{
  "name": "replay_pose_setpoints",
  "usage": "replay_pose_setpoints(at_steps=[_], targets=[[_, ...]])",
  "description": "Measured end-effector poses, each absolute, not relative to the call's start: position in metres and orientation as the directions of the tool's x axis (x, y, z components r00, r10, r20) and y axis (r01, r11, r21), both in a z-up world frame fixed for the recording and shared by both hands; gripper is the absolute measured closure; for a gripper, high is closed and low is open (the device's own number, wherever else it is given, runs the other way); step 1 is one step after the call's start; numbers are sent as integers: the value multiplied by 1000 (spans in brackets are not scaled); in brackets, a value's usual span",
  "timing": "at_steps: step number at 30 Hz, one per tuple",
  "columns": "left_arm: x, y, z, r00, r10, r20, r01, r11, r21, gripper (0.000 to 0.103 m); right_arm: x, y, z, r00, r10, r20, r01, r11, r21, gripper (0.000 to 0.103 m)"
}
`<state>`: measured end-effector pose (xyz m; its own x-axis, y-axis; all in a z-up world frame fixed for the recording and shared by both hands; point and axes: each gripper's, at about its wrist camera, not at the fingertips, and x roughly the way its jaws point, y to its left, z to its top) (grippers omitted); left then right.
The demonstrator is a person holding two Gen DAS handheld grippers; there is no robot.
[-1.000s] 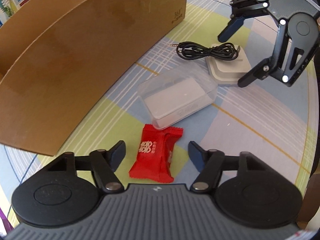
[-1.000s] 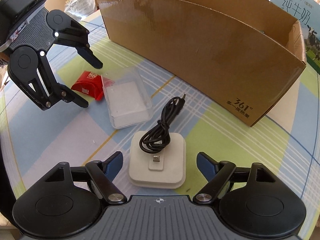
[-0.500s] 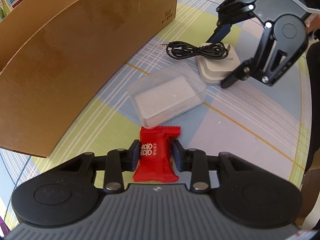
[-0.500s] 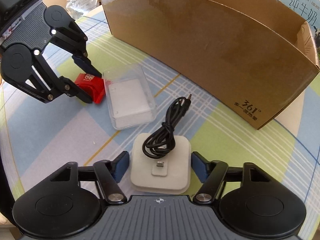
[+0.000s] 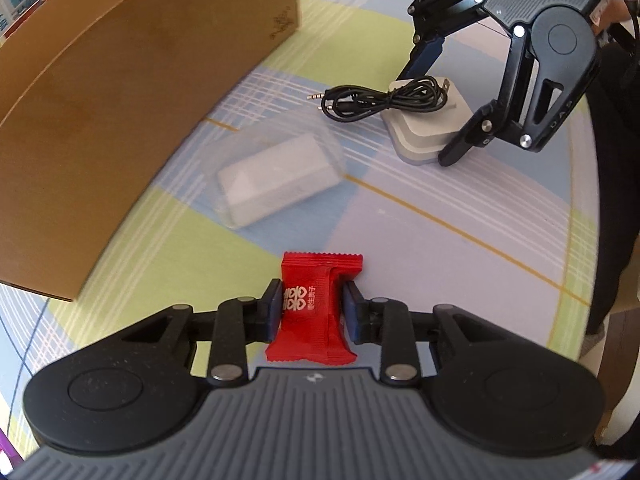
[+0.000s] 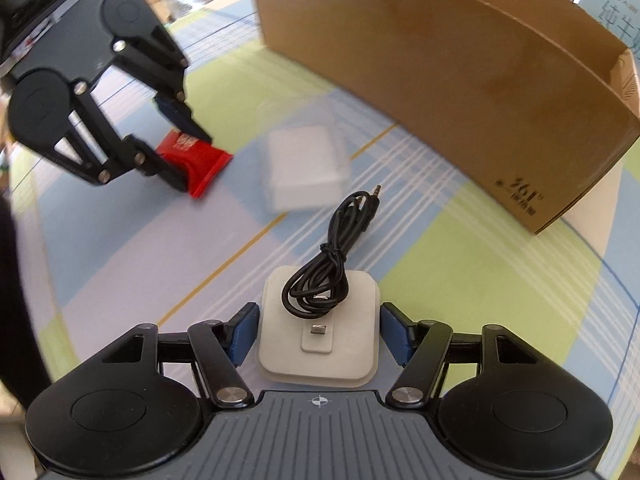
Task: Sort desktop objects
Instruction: 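Grasp the red candy packet with the left gripper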
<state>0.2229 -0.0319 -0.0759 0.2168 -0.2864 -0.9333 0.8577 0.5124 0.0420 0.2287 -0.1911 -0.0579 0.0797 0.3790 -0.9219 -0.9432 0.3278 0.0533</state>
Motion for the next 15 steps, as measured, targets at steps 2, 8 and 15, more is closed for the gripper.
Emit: replay_pose_setpoints(at_steps=[2,8,15], targets=[[213,-34,-76,212,-288,-934,866,499,42,77,218,-197,-56,64,371,-926,-952,301,55,41],[194,-37,-76,206,-297,-933,873,487,38,77,200,-211,-57,46,345,-937,-959,279,56,41],[183,-39,-75,219,-302,-928,864,501,41,77,189,-223,-56,57,345,-937,-956,290,48,41]])
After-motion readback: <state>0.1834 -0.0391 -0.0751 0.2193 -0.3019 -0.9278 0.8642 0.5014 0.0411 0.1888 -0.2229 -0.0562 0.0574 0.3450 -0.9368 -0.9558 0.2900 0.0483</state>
